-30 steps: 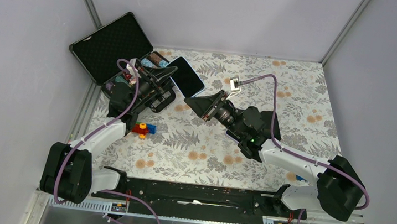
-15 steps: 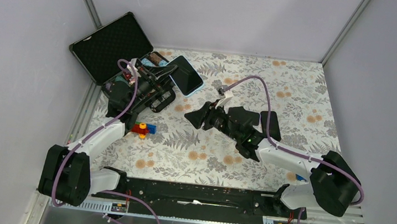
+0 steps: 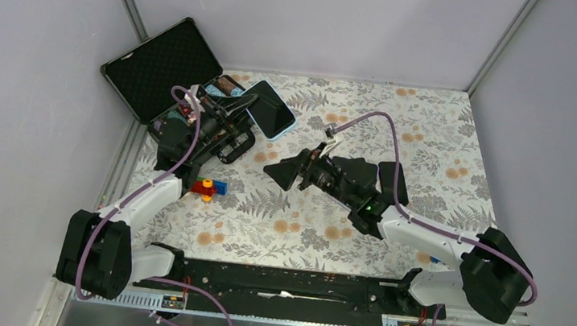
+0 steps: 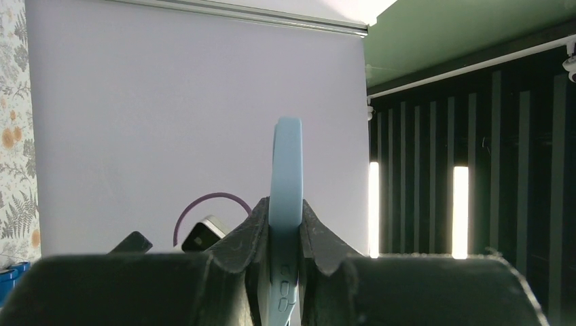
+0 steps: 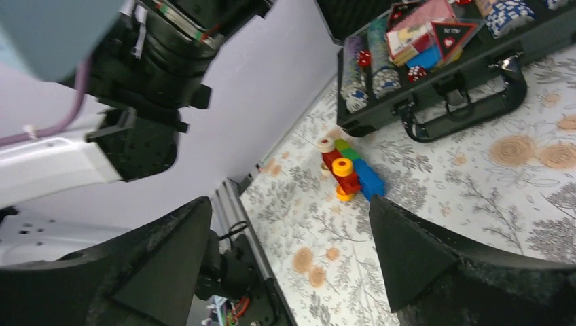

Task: Take the phone out of the phone case
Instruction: Remove the phone case from the phone.

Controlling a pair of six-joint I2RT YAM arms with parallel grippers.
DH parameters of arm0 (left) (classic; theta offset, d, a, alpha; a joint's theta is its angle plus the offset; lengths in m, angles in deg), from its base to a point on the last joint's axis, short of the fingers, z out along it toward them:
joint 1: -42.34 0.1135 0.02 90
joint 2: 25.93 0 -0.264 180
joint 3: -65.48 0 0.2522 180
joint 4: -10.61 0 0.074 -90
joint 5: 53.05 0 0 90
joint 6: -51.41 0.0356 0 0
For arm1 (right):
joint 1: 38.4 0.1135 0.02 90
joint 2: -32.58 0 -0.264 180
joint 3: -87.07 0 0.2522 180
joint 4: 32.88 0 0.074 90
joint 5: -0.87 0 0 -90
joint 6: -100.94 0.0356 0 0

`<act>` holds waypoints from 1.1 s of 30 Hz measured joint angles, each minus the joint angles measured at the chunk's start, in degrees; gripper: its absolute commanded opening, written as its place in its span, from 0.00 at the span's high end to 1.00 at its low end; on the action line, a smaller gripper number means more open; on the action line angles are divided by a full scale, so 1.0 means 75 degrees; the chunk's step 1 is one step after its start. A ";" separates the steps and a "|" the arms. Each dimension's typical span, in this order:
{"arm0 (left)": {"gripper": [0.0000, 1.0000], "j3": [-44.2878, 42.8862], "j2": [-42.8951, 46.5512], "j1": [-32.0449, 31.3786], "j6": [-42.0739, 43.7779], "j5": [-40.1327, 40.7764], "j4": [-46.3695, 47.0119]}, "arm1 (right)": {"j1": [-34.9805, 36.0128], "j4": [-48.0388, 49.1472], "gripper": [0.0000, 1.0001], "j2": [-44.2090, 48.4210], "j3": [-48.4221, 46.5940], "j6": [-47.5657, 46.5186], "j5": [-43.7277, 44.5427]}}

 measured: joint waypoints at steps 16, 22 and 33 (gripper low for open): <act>1.00 0.0408 -0.0105 0.0000 0.0868 -0.0082 -0.0271 | -0.0664 0.1037 0.07 0.0641 0.0230 0.1856 -0.0262; 1.00 0.0469 -0.0105 0.0000 0.0991 -0.0114 -0.0318 | -0.0898 0.1361 0.24 0.0638 0.0309 0.2527 -0.0265; 1.00 0.0466 -0.0064 0.0017 0.1046 -0.0114 -0.0335 | -0.0915 0.0994 0.32 0.0495 0.0329 0.2973 -0.0134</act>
